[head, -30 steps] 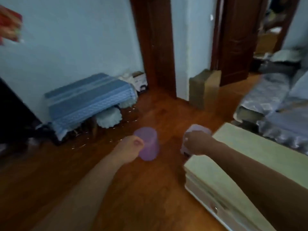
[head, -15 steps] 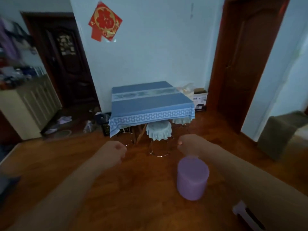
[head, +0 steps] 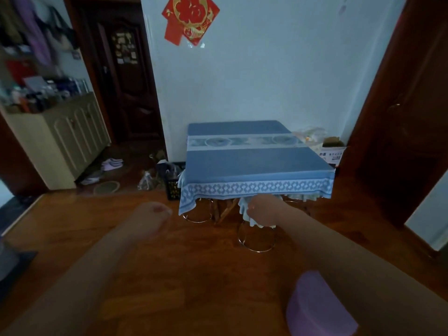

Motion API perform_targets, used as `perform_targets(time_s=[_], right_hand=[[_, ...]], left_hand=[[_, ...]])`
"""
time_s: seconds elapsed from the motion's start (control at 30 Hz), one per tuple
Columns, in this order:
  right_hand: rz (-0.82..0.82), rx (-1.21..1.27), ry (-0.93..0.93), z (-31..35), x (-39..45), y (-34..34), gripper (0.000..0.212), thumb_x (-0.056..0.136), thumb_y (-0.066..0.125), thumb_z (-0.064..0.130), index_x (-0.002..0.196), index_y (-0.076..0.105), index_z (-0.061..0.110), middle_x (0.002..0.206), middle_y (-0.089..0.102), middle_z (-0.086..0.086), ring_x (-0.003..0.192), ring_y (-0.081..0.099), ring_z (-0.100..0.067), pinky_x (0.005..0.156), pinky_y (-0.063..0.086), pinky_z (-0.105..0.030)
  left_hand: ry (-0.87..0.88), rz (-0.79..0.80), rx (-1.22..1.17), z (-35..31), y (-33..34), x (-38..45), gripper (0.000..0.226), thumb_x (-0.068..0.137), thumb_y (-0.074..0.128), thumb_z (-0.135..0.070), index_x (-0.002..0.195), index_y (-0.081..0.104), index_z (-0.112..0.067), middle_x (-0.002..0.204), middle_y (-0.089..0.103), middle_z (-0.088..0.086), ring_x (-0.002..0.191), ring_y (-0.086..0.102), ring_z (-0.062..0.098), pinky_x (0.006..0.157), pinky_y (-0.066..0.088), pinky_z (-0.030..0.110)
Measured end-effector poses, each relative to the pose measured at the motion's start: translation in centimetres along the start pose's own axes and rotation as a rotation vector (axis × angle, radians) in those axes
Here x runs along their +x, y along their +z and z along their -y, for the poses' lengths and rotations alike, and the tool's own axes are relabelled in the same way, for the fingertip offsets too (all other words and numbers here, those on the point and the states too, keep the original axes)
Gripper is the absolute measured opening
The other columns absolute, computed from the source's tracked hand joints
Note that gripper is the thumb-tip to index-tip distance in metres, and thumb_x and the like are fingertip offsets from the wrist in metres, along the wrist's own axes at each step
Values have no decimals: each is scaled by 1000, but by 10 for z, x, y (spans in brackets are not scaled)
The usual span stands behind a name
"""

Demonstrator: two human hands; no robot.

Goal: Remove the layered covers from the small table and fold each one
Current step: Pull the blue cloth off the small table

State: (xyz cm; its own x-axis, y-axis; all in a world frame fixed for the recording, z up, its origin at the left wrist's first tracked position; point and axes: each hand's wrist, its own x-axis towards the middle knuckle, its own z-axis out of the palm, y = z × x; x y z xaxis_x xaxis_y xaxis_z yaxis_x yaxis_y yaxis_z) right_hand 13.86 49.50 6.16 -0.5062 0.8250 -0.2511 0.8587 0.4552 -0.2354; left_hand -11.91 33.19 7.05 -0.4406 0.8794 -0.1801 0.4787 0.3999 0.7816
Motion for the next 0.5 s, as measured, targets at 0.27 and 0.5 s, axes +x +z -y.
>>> perform_targets(time_s=[0.27, 0.5], right_hand=[[103, 54, 228, -8, 144, 17, 30, 99, 47, 31, 115, 65, 15, 96, 60, -2, 90, 56, -24, 75, 46, -30], [201, -15, 158, -50, 280, 15, 31, 103, 40, 11, 124, 62, 4, 125, 62, -13, 115, 60, -28, 96, 50, -36]], left_hand=[[-56, 192, -75, 12, 8, 189, 15, 104, 56, -25, 103, 69, -18, 99, 74, 4, 83, 71, 16, 64, 54, 23], [-138, 294, -142, 17, 50, 331, 15, 103, 58, -23, 104, 69, -12, 100, 74, 11, 74, 70, 16, 58, 54, 24]])
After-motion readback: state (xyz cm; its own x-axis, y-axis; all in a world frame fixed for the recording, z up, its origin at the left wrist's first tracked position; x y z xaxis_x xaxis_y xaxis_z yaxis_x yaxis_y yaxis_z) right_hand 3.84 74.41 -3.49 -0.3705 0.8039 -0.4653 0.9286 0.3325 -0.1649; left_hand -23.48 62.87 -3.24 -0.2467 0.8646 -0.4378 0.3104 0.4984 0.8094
